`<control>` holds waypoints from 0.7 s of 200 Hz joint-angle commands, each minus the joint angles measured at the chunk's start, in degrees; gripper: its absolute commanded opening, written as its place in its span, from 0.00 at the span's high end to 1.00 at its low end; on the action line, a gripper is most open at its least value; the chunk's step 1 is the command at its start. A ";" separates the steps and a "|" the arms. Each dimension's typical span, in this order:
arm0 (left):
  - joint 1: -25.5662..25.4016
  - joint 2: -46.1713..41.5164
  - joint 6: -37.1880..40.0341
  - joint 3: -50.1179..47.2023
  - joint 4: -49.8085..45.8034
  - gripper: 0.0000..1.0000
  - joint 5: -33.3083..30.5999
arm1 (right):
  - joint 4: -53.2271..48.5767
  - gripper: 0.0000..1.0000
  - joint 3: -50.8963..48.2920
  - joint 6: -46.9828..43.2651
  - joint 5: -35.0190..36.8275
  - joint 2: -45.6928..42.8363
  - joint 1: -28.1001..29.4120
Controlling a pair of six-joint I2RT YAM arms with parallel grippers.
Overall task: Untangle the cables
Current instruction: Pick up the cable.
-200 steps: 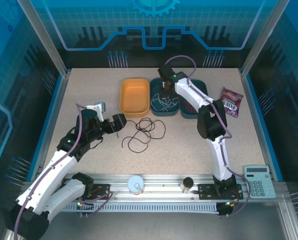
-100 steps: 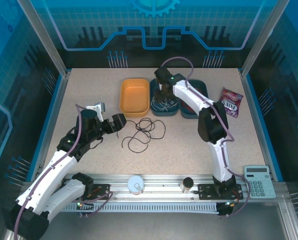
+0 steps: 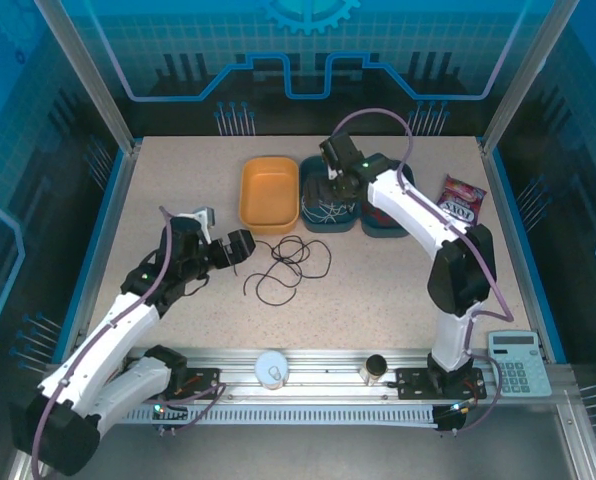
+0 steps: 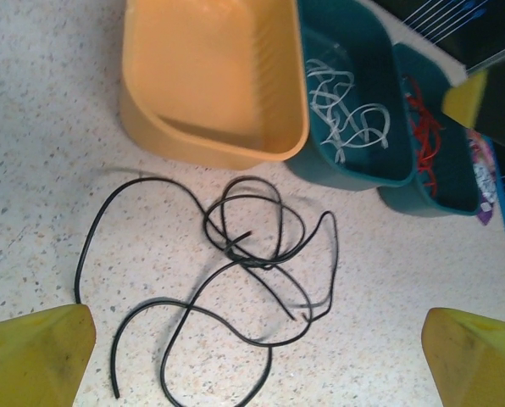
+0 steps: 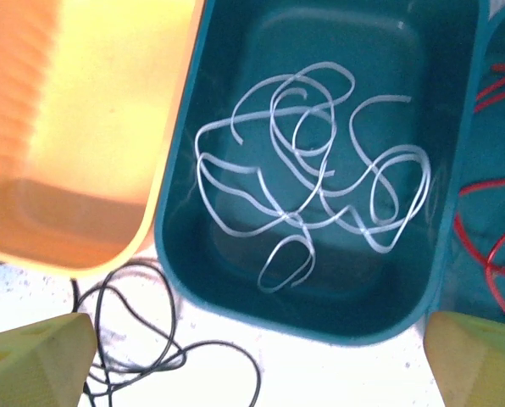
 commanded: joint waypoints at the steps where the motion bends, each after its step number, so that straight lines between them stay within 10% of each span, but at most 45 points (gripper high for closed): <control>1: 0.86 4.04 0.07 0.00 -1.90 0.01 2.52 | 1.92 0.00 -4.76 4.74 1.83 -5.14 2.71; 61: 1.19 14.82 -0.58 -0.26 4.27 0.01 2.60 | 1.24 0.00 -16.88 15.85 10.35 -13.98 9.18; 140: 5.18 28.99 4.25 2.17 8.26 0.28 -2.16 | 0.93 0.00 -26.02 23.83 15.11 -22.20 11.63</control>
